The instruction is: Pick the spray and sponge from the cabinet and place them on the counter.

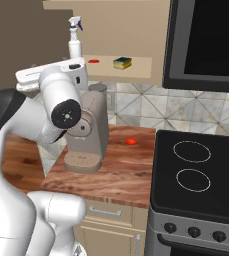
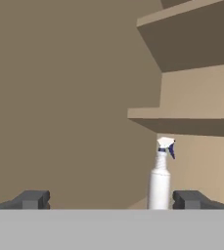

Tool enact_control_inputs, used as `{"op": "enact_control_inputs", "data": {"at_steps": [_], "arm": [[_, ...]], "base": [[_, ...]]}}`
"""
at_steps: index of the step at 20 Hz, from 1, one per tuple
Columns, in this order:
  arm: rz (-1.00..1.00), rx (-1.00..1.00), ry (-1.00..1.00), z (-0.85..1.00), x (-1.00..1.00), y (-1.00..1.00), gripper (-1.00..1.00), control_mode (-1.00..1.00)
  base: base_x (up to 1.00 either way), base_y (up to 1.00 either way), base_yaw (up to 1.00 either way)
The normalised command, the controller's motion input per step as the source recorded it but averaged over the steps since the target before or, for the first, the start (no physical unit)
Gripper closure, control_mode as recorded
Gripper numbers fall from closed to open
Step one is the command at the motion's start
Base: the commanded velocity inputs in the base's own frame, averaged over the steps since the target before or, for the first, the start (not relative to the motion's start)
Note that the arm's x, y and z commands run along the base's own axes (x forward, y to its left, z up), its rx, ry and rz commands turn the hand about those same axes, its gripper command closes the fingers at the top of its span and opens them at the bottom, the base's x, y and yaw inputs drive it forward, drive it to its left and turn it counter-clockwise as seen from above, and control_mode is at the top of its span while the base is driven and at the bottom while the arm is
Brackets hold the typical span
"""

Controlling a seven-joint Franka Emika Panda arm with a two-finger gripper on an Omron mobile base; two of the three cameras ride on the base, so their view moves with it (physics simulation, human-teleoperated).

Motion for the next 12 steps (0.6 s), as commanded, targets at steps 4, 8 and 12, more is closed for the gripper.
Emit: {"op": "enact_control_inputs", "data": {"at_steps": [4, 8, 12], "arm": [[-0.06, 0.0, 0.04, 0.01, 0.06, -0.02, -1.0, -1.0], [-0.12, 0.0, 0.1, 0.05, 0.0, -0.09, -1.0, -1.0], [-0.13, 0.0, 0.12, 0.09, 0.0, -0.09, -1.0, -1.0]], "base": [[0.0, 0.0, 0.0], [0.0, 0.0, 0.0], [0.0, 0.0, 0.0]]}}
